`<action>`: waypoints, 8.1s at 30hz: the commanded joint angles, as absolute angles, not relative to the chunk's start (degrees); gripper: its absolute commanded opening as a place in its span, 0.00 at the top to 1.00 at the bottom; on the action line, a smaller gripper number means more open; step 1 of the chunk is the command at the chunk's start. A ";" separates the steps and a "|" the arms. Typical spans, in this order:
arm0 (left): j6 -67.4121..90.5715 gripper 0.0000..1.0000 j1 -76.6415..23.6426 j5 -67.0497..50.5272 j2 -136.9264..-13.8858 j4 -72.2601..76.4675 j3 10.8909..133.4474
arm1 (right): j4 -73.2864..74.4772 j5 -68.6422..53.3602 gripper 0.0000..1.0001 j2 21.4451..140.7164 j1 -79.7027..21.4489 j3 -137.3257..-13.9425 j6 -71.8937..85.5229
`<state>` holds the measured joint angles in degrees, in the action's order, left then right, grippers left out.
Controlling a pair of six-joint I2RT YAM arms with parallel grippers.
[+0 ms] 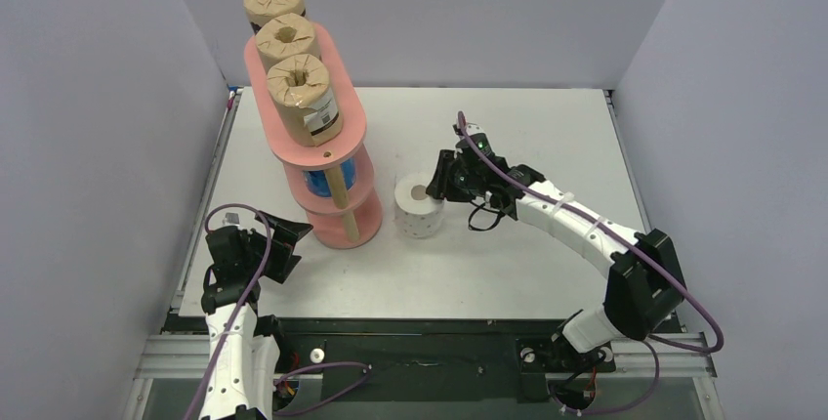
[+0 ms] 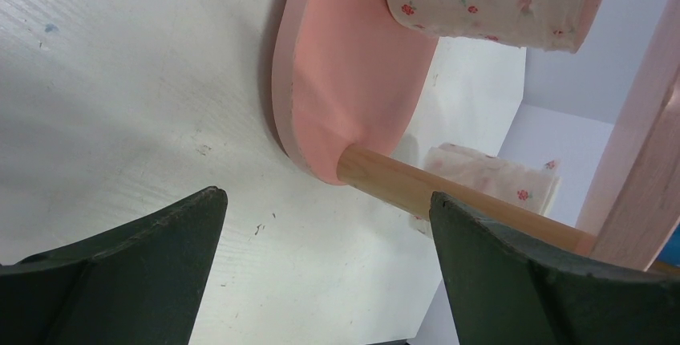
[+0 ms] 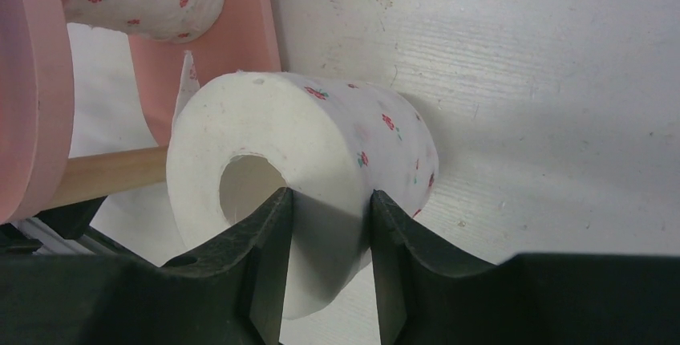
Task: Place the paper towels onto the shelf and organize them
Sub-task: Pick up the paper towel from the center of the board, then place the paper towel on the shelf.
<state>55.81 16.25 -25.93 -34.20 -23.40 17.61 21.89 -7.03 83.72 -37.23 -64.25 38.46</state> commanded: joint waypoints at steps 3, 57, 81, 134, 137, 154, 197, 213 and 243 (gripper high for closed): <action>56.10 0.01 16.64 -27.09 -33.70 -21.88 18.08 | 18.46 -8.78 0.75 88.19 -37.88 -71.06 40.12; 56.69 0.01 16.66 -27.62 -32.95 -21.71 16.97 | 12.86 -14.74 0.76 106.43 -43.78 -86.50 48.33; 56.77 0.01 16.63 -27.65 -32.90 -21.66 17.18 | 13.00 -13.89 0.46 101.58 -44.04 -82.96 49.04; 60.65 0.73 16.62 -29.56 -36.14 -9.80 16.54 | -18.78 -13.06 0.89 99.48 -38.37 -57.23 52.07; 60.63 0.78 16.61 -29.88 -36.44 -9.59 16.49 | -18.82 -13.40 0.91 101.47 -38.77 -59.15 52.63; 61.21 0.81 16.63 -30.08 -37.35 -8.44 16.17 | -17.82 -15.39 0.92 105.25 -41.48 -63.85 52.96; 62.75 0.82 16.70 -29.55 -39.54 -5.23 15.39 | -20.39 -22.57 0.93 115.00 -45.07 -72.87 58.20; 62.91 0.82 16.69 -29.52 -40.10 -4.70 15.38 | -20.85 -25.36 0.92 118.53 -45.77 -76.80 59.84; 72.94 1.00 16.27 -24.38 -68.55 22.72 25.39 | -23.64 -24.07 0.97 104.35 -38.81 -61.85 58.82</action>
